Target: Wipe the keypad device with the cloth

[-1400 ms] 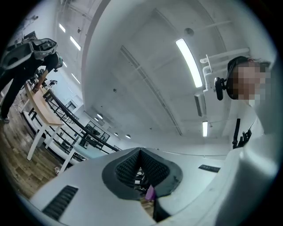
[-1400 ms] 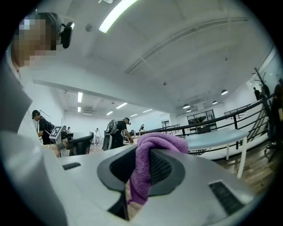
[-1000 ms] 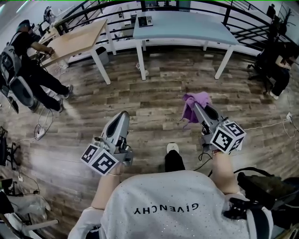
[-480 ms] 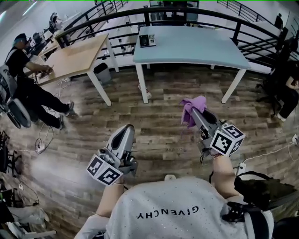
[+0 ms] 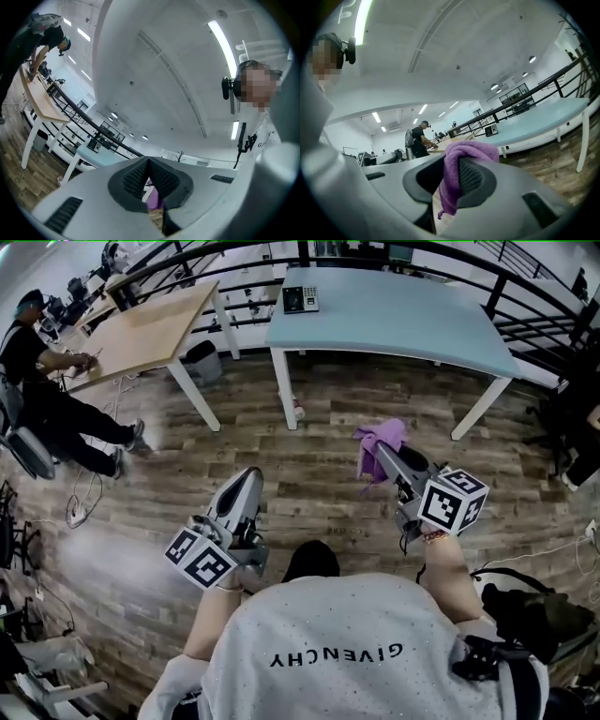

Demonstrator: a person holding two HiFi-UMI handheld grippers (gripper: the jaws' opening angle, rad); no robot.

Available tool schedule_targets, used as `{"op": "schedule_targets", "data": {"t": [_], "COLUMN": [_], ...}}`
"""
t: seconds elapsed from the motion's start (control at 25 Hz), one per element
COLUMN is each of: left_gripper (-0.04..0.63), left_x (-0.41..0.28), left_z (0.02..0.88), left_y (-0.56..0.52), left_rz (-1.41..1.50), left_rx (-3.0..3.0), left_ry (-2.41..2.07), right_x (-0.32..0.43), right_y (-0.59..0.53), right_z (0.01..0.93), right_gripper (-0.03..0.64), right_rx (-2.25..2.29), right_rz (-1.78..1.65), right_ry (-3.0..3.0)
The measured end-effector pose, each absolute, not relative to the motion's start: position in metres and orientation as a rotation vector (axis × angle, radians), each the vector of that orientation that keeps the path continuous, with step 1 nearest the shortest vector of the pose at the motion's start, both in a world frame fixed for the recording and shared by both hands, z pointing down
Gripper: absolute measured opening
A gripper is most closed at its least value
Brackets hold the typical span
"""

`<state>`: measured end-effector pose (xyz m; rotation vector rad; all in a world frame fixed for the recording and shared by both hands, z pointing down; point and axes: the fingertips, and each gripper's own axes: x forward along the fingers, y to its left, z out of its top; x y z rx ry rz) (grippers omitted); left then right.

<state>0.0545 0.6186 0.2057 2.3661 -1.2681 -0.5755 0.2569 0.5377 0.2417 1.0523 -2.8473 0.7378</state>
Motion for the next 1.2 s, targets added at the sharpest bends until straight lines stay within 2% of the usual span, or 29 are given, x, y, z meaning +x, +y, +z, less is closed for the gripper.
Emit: {"op": "schedule_targets", "data": {"t": [0.32, 0.52, 0.92, 1.2], "left_gripper": [0.002, 0.000, 0.001, 0.000], "left_x": [0.042, 0.037, -0.027, -0.074], "left_z": [0.208, 0.209, 0.167, 0.151], "left_y": [0.548, 0.488, 0.360, 0.285], "left_rz": [-0.603, -0.619, -0.527, -0.533], "left_rx": [2.402, 2.421, 2.577, 2.631], "left_ry": [-1.278, -1.169, -1.114, -1.108], "right_x": [0.262, 0.263, 0.173, 0.133], "right_y": [0.487, 0.445, 0.326, 0.257], "right_z": [0.233, 0.211, 0.164, 0.153], "right_gripper": [0.067, 0.067, 0.067, 0.067], "right_rx": [1.145, 1.220, 1.232, 1.302], "right_rz": [0.605, 0.641, 0.299, 0.264], "right_ry": [-2.921, -3.037, -2.977, -3.013]}}
